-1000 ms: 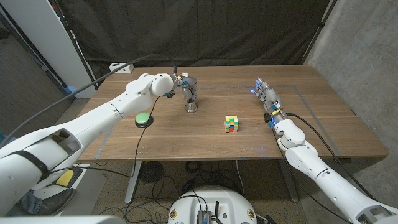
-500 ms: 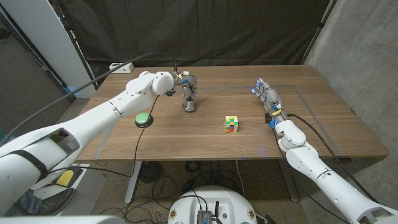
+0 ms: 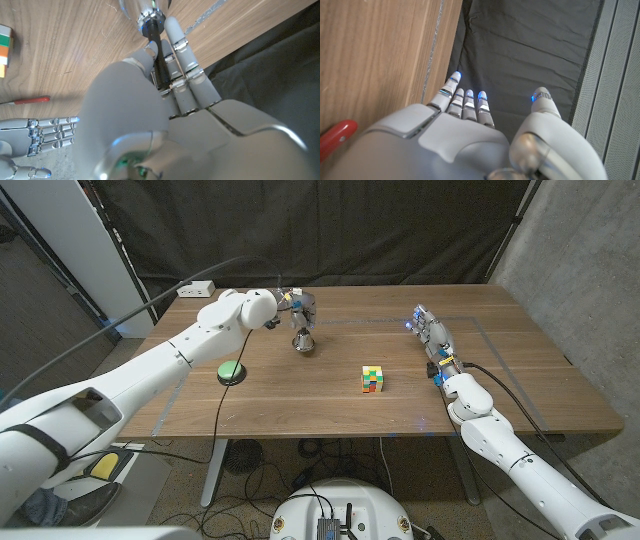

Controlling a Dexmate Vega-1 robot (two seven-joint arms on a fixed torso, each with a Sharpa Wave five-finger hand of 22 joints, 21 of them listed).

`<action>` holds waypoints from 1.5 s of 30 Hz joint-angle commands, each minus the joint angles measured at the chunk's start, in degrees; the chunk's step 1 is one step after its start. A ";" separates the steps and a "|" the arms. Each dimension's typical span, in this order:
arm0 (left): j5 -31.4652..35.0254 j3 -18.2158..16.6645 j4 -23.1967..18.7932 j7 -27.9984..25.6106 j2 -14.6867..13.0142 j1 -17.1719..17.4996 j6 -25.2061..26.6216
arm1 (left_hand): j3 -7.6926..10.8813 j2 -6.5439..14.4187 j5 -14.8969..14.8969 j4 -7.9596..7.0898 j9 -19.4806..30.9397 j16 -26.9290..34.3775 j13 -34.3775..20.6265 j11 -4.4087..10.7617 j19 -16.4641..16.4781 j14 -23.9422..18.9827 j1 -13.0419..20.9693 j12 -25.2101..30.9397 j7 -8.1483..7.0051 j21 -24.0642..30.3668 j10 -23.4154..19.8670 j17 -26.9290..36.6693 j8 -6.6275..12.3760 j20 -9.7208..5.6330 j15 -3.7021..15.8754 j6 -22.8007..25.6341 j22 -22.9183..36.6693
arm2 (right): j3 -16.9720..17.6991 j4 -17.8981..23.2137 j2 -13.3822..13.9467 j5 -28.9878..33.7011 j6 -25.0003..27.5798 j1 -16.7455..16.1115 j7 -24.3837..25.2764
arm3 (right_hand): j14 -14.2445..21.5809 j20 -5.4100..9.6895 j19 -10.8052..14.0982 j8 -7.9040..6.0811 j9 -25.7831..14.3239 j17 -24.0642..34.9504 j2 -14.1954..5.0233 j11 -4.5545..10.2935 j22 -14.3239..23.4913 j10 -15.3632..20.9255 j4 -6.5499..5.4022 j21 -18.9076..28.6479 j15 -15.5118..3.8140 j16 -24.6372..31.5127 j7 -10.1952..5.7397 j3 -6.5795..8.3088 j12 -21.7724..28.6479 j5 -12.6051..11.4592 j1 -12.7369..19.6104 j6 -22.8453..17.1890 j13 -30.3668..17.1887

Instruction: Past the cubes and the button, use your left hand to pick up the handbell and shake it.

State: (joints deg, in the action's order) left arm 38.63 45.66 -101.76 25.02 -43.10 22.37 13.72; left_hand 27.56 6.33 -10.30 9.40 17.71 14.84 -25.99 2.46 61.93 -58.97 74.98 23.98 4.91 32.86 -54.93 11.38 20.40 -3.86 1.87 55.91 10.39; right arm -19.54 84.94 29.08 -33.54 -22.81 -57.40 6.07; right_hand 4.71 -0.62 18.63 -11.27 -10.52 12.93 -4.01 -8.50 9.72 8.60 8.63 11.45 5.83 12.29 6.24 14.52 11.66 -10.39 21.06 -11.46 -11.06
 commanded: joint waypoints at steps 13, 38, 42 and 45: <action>0.09 -9.27 -13.54 -2.48 -7.04 7.80 5.70 | -0.12 1.06 -0.23 -0.24 0.96 -0.05 -2.17 0.57 -0.76 -6.30 0.60 1.03 -0.16 0.66 0.29 0.53 0.92 0.06 5.72 0.12 0.16 | -0.09 0.79 0.37 0.19 -0.23 0.44 -1.11 | 0.60 -0.05 0.47 0.18 -0.25 0.15 0.13 0.13 0.23 0.40 -0.40 -0.06 0.10 0.17 0.43 0.05 0.16 -0.25 0.56 -0.43 -0.07; -19.66 -18.81 -8.39 -20.68 -6.50 17.90 -6.75 | -0.28 1.19 -0.35 -0.37 0.81 -0.18 -4.49 0.75 -0.98 -6.38 0.14 1.56 -0.22 1.15 0.44 0.68 0.84 0.12 5.90 0.03 0.14 | -0.62 0.87 0.59 0.23 0.99 1.10 -1.43 | 0.54 -0.06 0.46 0.19 -0.25 0.17 0.10 0.15 0.24 0.38 -0.45 -0.10 0.03 0.11 0.36 -0.06 0.11 -0.24 0.53 -0.49 -0.08; -25.14 -19.81 -5.17 -23.28 -4.90 18.97 -12.03 | -0.27 1.21 -0.38 -0.36 0.80 -0.23 -4.93 0.93 -1.10 -6.37 0.09 1.60 -0.22 1.21 0.55 0.68 0.84 0.20 5.81 0.00 0.13 | -0.61 0.71 0.61 0.31 0.75 1.14 -1.57 | 0.59 -0.11 0.51 0.18 -0.25 0.17 0.10 0.10 0.24 0.45 -0.45 -0.09 0.02 0.12 0.41 -0.08 0.13 -0.23 0.53 -0.54 -0.08; -29.81 -20.57 -1.57 -25.62 -3.09 19.80 -18.36 | -0.22 1.22 -0.41 -0.29 0.87 -0.26 -5.27 0.73 -1.14 -6.39 0.12 1.70 -0.14 1.29 0.48 0.69 0.89 0.25 5.82 0.02 0.13 | -0.52 0.90 0.71 0.22 0.83 1.09 -1.55 | 0.61 0.04 0.46 0.20 -0.25 0.17 0.10 0.22 0.24 0.38 -0.45 -0.11 -0.01 0.11 0.30 -0.11 0.09 -0.23 0.55 -0.51 -0.08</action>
State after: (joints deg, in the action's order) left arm 22.30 28.18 -111.59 6.76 -49.97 38.91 9.26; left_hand 27.10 6.81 -10.42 9.25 18.41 14.35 -30.35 2.96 61.11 -58.96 74.49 25.07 4.87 33.75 -54.21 11.87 20.85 -3.68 1.87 55.89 10.40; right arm -20.14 85.62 29.53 -33.27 -22.15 -56.35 4.62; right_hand 5.12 -0.62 18.63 -11.27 -10.52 12.91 -4.01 -8.49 9.72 8.59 8.48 11.46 5.64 12.29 6.55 14.37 11.66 -10.39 21.06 -11.77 -11.05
